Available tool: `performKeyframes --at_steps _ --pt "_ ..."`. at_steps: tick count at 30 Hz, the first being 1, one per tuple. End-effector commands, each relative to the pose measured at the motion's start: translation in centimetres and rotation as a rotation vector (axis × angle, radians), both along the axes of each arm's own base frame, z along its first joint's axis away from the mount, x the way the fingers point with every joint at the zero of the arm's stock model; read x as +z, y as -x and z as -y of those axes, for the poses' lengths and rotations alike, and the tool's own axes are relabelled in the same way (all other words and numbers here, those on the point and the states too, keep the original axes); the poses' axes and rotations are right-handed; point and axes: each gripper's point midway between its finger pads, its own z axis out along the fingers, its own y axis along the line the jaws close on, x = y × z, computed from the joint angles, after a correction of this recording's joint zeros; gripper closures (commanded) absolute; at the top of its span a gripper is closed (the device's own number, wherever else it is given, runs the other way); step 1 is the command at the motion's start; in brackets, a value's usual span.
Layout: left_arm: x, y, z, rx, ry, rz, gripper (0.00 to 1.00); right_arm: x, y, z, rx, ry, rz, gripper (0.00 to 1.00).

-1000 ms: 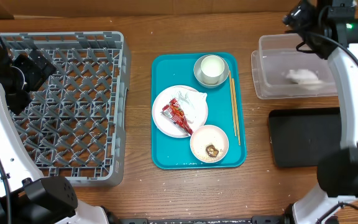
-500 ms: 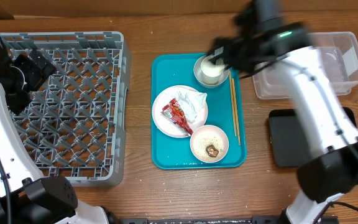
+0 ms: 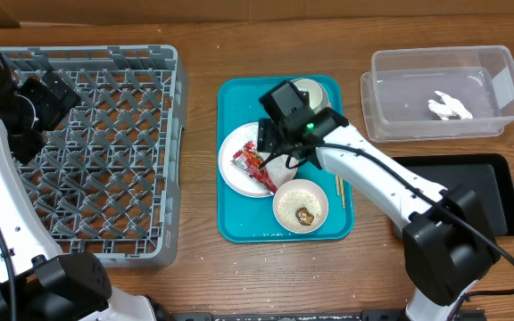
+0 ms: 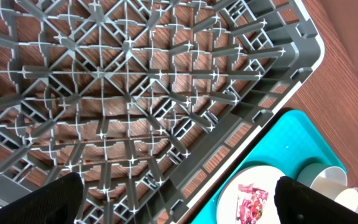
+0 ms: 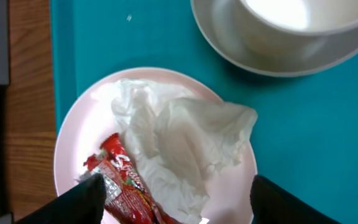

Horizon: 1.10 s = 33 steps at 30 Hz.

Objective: Sort waste into correct bins and load items into the dishwasher

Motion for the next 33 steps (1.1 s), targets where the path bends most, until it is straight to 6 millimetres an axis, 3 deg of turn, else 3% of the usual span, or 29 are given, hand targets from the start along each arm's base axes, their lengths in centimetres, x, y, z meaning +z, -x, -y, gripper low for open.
performKeyframes --at_steps 1,5,13,14,17,20,28,33 --pt "0.9 0.1 -0.1 0.012 -0.011 0.023 0.00 -0.2 0.5 -1.0 0.013 -0.068 -0.015 0.31" --pt "0.9 0.1 -0.1 0.012 -0.011 0.023 0.00 -1.3 0.2 -1.4 0.015 -0.069 -0.019 0.42" --pt "0.9 0.1 -0.1 0.012 -0.011 0.023 0.00 -5.5 0.5 -1.3 0.015 -0.024 -0.093 0.46" --pt "0.9 0.1 -0.1 0.012 -0.011 0.023 0.00 -5.7 0.5 -1.4 0.015 -0.023 -0.094 0.50" --pt "0.9 0.1 -0.1 0.012 -0.011 0.023 0.00 -5.3 0.2 -1.5 0.017 -0.030 -0.083 0.72" --pt "0.9 0.1 -0.1 0.012 -0.011 0.023 0.00 -3.3 -0.4 -1.9 0.022 -0.042 -0.062 0.95" --pt "0.9 0.1 -0.1 0.012 -0.011 0.023 0.00 7.0 -1.9 -2.5 0.017 -0.095 0.047 0.96" --pt "0.9 0.1 -0.1 0.012 -0.011 0.023 0.00 12.7 -3.1 0.0 -0.063 -0.013 0.164 0.96"
